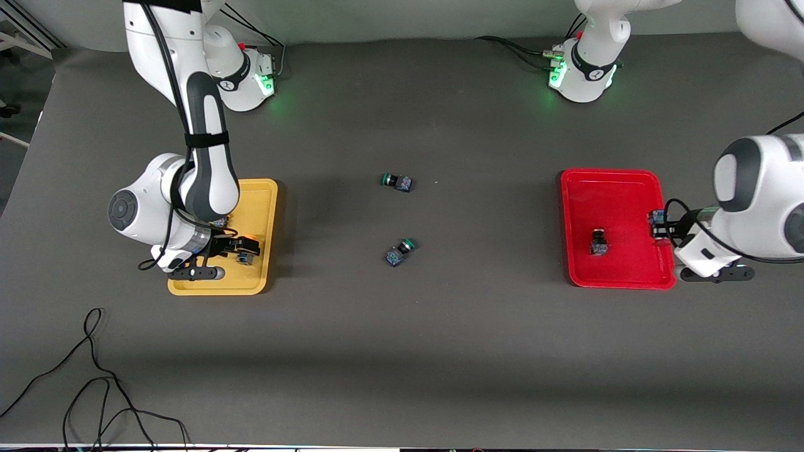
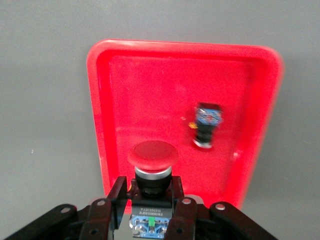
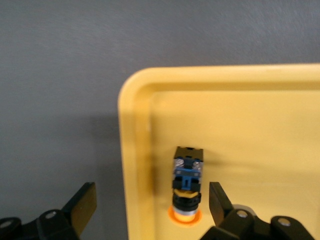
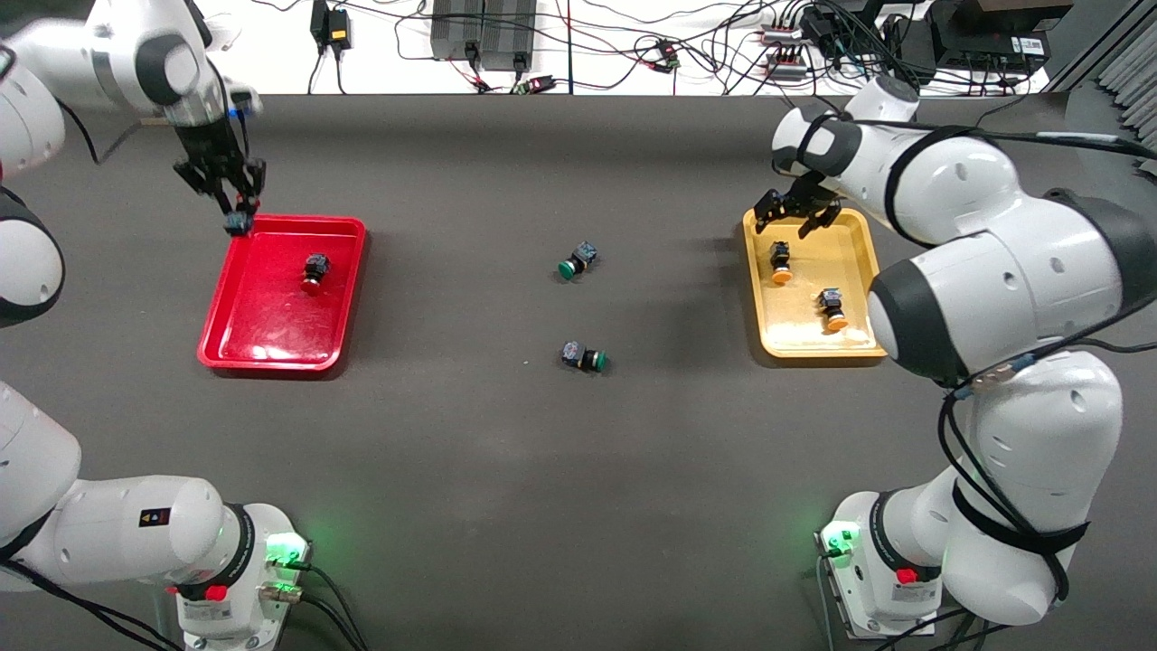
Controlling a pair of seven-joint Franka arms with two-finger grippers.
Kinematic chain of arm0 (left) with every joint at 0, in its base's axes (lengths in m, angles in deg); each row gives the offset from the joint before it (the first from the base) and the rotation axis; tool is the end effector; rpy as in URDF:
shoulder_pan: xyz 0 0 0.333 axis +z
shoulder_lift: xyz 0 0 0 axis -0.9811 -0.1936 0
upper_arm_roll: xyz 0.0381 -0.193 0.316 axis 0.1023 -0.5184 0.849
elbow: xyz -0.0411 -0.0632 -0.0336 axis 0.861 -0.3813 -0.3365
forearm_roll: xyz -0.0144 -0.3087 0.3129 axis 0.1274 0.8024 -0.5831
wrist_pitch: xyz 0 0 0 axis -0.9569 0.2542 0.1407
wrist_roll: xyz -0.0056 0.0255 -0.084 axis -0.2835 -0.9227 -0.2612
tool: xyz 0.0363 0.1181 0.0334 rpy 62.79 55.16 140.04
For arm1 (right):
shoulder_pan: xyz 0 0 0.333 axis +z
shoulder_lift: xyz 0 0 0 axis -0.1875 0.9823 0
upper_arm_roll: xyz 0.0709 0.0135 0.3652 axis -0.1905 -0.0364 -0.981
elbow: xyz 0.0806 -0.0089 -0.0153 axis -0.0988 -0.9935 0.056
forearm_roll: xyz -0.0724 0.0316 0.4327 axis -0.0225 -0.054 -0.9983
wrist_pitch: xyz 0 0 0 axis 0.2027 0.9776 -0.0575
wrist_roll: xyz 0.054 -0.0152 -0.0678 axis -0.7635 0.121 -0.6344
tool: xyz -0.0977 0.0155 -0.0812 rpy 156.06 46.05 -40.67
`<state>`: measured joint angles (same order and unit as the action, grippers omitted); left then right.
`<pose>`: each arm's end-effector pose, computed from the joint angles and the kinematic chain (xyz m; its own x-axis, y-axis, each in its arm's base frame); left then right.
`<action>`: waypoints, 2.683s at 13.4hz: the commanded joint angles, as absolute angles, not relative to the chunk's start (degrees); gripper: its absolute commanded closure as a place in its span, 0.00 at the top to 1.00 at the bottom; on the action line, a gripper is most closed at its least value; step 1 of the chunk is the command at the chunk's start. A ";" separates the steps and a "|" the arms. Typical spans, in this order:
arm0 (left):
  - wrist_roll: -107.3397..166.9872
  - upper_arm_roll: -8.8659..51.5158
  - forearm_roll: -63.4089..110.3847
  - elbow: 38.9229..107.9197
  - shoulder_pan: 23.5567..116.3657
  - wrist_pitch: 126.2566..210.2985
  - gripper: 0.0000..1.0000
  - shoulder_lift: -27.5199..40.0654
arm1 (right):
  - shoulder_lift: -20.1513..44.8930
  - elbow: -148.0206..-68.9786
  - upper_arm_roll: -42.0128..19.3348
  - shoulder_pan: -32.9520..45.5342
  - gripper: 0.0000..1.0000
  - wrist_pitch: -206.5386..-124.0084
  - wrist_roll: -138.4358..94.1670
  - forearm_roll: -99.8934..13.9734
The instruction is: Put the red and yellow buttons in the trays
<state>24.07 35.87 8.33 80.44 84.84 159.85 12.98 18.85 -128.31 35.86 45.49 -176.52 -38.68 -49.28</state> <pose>0.6445 0.0382 0.3275 0.9564 0.0138 -0.2916 -0.0071 -0.9975 -0.0703 0.6175 0.0853 0.2508 0.9981 -0.0147 -0.0601 -0.0245 -0.9859 -0.1655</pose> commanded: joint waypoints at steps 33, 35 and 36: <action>21.79 36.66 14.94 65.64 78.92 136.46 1.00 29.87 | -15.22 -109.85 -12.75 -4.13 1.00 -145.54 -13.06 -7.08; 22.05 36.66 14.94 65.55 78.92 136.46 1.00 29.96 | -15.05 -109.85 -12.75 -4.13 1.00 -145.54 -13.06 -7.17; 22.05 36.66 14.94 65.55 78.84 136.54 1.00 29.87 | -14.87 -109.85 -12.75 -4.21 1.00 -145.54 -13.06 -7.17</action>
